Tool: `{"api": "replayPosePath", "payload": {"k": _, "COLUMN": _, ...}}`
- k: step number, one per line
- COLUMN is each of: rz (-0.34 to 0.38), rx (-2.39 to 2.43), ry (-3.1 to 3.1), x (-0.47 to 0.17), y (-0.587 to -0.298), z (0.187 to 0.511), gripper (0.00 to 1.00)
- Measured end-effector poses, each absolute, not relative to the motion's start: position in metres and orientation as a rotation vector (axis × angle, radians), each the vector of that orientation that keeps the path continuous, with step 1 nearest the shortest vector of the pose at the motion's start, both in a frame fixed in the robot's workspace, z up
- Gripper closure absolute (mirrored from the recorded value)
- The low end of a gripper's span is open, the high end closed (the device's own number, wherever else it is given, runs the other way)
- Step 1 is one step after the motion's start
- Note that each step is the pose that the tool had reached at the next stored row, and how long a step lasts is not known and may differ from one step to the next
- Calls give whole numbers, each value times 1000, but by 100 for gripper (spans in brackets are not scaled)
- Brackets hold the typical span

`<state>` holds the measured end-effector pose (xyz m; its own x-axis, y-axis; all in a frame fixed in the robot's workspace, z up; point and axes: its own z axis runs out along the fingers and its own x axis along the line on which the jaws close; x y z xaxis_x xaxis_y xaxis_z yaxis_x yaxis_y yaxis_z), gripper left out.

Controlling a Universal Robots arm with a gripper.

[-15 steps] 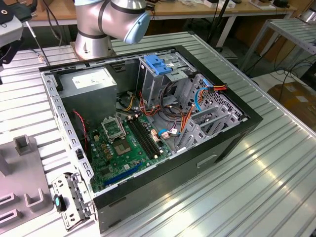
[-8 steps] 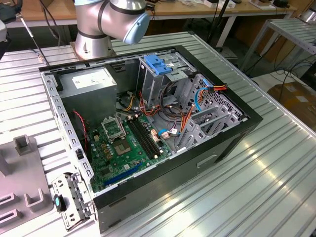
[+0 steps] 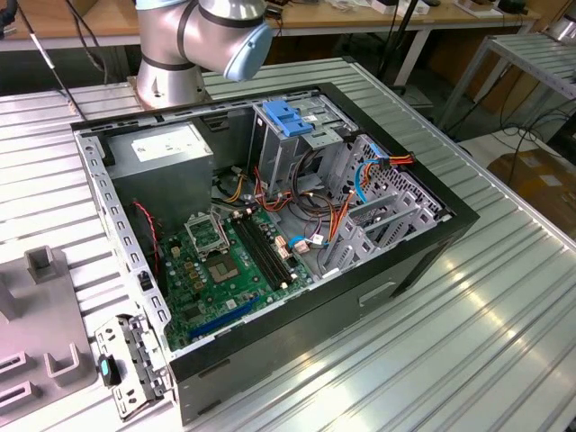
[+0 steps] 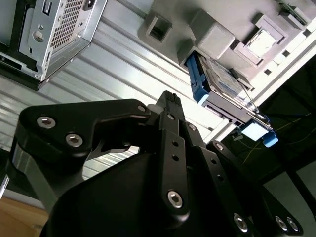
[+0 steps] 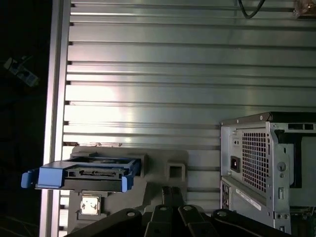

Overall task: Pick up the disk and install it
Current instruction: 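Reach for the disk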

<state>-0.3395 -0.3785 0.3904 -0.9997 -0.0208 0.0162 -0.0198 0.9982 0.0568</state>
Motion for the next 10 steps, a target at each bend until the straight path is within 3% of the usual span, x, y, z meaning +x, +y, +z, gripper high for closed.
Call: {"api": "replayPosePath", "payload": {"k": 10, "rz": -89, "rx": 32, "ry": -3121, "x": -352, "y": -378, "z": 390, "gripper": 89}}
